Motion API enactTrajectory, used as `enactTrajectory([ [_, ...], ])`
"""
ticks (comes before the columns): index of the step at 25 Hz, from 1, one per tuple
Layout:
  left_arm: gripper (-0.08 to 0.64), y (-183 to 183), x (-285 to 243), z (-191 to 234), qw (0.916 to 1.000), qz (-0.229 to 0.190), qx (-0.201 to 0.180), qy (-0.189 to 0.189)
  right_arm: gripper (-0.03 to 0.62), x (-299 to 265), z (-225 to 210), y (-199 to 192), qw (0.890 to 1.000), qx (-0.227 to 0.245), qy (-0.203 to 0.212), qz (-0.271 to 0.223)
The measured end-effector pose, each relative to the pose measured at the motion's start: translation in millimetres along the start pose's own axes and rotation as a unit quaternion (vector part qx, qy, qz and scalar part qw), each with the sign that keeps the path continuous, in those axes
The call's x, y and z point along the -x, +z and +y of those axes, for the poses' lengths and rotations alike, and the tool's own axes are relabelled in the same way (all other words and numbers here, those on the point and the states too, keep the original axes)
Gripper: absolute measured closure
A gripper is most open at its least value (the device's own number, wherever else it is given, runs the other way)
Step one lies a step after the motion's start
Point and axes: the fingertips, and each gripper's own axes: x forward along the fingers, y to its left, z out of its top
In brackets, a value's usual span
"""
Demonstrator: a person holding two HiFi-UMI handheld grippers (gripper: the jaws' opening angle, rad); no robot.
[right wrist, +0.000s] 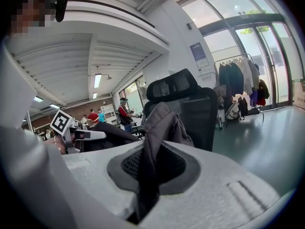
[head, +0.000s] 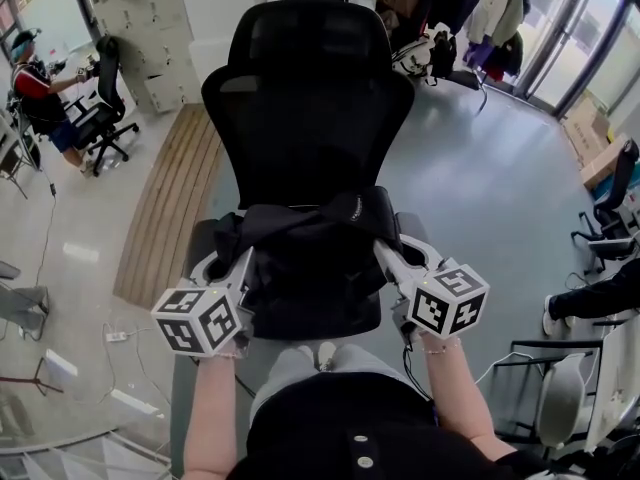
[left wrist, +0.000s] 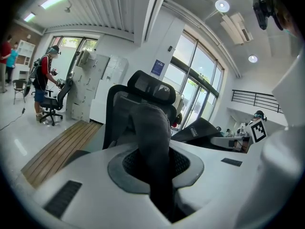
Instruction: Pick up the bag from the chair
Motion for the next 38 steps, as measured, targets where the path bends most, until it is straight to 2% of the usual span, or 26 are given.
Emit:
enactTrajectory([
  [16,0.482,-16,5,-1,0.9997,0.013,0.016,0.016,0.552,1,-1,-17,1.0,-0.019,0.006,0.014],
  [38,0.482,-15,0,-9,0.9997,0.02,0.009,0.011,0.554,3,-11,-15,1.0,-0.023,0.001,0.008],
])
